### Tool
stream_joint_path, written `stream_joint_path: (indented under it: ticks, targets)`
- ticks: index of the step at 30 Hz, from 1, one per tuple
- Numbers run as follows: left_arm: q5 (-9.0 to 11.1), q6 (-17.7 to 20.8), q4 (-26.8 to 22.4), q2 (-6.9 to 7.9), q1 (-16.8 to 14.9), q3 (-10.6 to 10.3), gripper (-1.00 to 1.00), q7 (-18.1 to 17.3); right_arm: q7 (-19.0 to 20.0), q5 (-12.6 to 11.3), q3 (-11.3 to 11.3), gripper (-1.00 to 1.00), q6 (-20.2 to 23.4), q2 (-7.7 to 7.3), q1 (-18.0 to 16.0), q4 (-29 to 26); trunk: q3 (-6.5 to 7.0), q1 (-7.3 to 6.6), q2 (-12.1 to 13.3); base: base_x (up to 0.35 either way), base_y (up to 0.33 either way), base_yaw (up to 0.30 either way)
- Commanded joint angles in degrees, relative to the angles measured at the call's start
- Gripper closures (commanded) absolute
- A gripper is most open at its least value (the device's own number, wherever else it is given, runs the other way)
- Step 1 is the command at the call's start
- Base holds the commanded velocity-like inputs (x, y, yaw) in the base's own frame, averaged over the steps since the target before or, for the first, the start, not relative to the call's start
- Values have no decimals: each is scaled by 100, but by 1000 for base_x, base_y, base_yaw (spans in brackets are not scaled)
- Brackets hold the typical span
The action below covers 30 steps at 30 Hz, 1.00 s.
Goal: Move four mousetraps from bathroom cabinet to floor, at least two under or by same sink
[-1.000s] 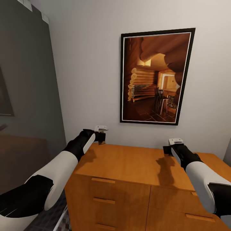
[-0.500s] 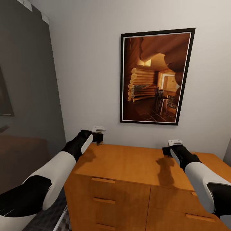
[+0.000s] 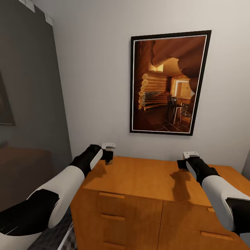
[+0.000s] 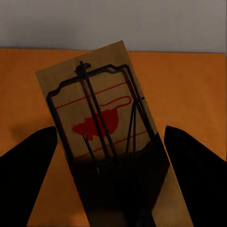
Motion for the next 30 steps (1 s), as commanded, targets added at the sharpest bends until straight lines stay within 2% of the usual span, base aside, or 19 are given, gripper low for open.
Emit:
stream_joint_path:
  ticks: [1,14,21,22,30]
  targets:
    - [49,55,26,4,-5,-30,100,29,23,51,-35,100,31,2,-3,-10,-7,0,-5,0,0,0]
    - [67,99,326,-5,-5,-14,100,58,17,47,-42,100,76,-13,-3,-10,-7,0,-5,0,0,0]
    - [283,254,314,-10,-5,203,100,252,21,43,-45,100,72,-21,-3,-10,-7,0,-5,0,0,0]
    - [325,344,308,-9,-5,588,100,917,22,43,-44,100,72,-21,-3,-10,-7,0,-5,0,0,0]
    - [349,391,299,-5,-5,680,100,1100,24,43,-44,100,69,-22,-3,-10,-7,0,-5,0,0,0]
